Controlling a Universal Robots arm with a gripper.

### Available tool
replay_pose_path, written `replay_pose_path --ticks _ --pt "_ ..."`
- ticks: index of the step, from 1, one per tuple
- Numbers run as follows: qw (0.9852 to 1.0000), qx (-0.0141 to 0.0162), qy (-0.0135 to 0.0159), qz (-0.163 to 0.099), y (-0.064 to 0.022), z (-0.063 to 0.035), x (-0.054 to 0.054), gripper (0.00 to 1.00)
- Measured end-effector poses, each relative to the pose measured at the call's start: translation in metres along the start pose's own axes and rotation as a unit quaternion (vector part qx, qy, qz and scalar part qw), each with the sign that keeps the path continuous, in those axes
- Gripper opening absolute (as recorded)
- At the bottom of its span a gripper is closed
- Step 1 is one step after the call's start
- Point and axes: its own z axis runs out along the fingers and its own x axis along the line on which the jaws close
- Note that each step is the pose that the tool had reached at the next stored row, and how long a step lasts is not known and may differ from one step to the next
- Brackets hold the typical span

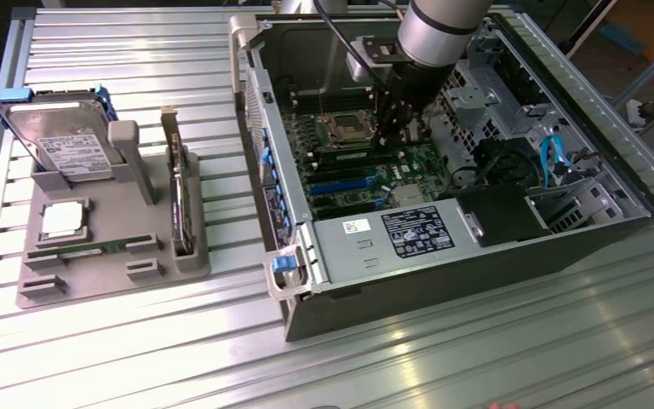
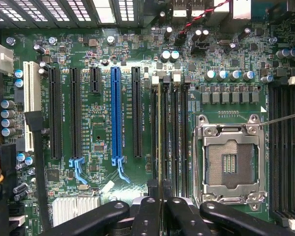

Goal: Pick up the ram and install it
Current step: 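Insert the ram into the slot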

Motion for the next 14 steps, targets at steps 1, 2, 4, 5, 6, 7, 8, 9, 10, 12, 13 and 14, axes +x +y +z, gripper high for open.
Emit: replay_pose_path --ticks 1,2,4,5,6,7,8,9,10,12,13,14 --pt "1.0000 0.0000 0.0000 0.000 0.0000 -0.0001 0.0000 0.12" --pt "1.0000 0.0000 0.0001 0.000 0.0000 -0.0002 0.0000 0.12" --pt "1.0000 0.0000 0.0001 0.000 0.0000 -0.0002 0.0000 0.12" --pt "1.0000 0.0000 0.0001 0.000 0.0000 -0.0002 0.0000 0.12" --pt "1.0000 0.0000 0.0001 0.000 0.0000 -0.0002 0.0000 0.12" --pt "1.0000 -0.0001 0.0001 -0.002 0.0000 -0.0002 0.0000 0.12" --pt "1.0000 -0.0001 0.0002 -0.003 0.0000 -0.0003 0.0000 0.12" --pt "1.0000 -0.0002 0.0002 -0.004 0.0000 -0.0003 0.0000 0.12" --pt "1.0000 -0.0002 0.0002 -0.004 0.0000 -0.0003 0.0000 0.12" --pt "1.0000 -0.0002 0.0002 -0.004 0.0000 -0.0002 0.0000 0.12" --pt "1.0000 -0.0001 0.0002 -0.004 0.0005 -0.0002 0.0000 0.12" --pt "1.0000 -0.0001 0.0002 -0.004 0.0006 -0.0002 0.0000 0.12"
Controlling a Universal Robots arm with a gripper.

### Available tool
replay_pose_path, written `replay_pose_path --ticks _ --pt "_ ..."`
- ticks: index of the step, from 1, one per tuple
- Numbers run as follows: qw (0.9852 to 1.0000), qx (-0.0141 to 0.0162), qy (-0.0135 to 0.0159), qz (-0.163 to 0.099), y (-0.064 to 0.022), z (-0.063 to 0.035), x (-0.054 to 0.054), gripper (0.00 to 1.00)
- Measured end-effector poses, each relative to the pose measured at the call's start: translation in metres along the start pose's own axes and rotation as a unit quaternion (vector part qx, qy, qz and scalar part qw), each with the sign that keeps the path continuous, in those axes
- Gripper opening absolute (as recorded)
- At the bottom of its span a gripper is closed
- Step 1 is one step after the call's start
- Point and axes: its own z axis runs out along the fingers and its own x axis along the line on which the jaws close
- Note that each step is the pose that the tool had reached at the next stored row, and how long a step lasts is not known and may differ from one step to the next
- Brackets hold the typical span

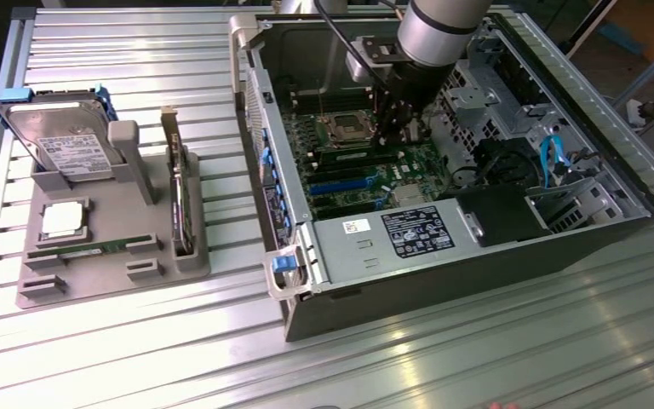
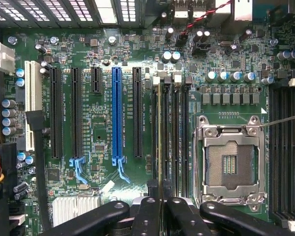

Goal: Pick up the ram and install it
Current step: 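Insert the ram into the slot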

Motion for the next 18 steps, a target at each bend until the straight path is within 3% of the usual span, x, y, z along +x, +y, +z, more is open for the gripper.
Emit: replay_pose_path --ticks 18 --pt "1.0000 0.0005 0.0000 -0.001 0.0009 0.0008 0.0001 0.12"
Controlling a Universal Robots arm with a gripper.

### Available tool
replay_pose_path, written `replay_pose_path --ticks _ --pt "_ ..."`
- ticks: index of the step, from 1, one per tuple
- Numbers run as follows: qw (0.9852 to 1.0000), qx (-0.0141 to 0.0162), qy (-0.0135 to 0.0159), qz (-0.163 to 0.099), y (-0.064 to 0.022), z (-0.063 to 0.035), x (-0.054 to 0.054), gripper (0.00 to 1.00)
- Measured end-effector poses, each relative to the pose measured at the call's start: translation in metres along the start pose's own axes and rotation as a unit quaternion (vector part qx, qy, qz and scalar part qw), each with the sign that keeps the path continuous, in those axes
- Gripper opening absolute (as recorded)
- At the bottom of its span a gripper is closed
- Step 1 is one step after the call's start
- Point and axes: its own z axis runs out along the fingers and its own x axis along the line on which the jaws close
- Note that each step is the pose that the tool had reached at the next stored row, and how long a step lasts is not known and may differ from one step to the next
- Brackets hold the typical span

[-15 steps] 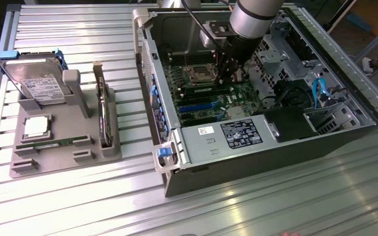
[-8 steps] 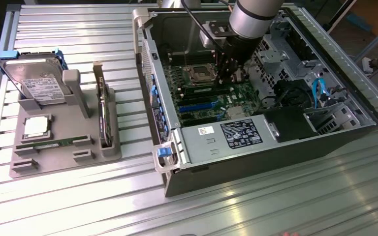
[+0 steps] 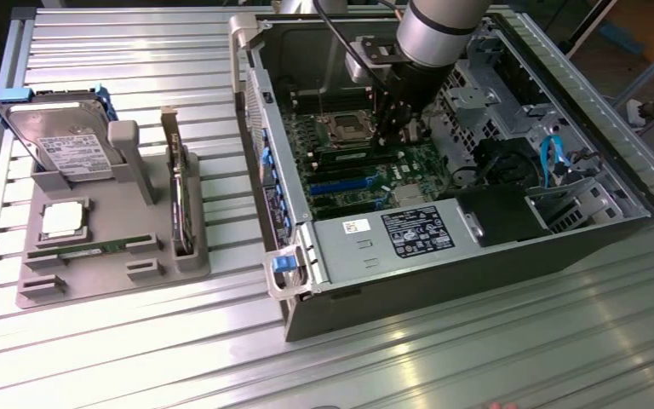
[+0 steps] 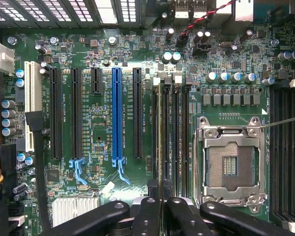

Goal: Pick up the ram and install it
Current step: 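Insert the ram into the slot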

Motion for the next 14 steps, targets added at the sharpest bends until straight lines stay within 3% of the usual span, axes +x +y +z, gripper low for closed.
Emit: replay_pose_path --ticks 14 --pt "1.0000 -0.0001 0.0001 -0.003 0.0000 0.0003 -0.0001 0.12"
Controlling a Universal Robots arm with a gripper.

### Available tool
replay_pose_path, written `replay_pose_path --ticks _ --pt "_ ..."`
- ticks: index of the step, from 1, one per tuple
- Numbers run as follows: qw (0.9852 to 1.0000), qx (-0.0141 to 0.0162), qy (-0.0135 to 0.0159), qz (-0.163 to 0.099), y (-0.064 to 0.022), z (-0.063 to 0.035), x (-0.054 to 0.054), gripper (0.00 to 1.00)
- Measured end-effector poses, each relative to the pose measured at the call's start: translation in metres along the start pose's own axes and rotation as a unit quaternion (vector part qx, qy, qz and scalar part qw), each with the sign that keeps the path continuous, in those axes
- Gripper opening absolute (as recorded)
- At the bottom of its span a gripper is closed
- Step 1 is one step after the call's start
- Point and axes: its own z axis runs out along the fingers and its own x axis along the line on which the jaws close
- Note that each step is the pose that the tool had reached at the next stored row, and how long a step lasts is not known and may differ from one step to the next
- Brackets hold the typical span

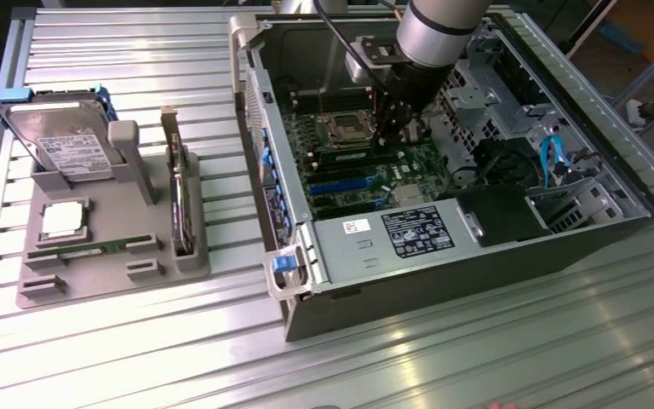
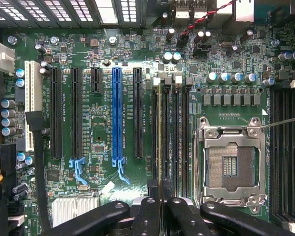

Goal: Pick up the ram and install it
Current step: 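Insert the ram into the slot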

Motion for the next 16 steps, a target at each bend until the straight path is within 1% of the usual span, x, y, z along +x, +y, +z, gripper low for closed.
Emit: replay_pose_path --ticks 10,16 --pt "1.0000 0.0000 0.0001 -0.004 0.0004 0.0001 0.0000 0.12" --pt "1.0000 0.0013 0.0000 -0.004 0.0020 0.0024 0.0001 0.12"
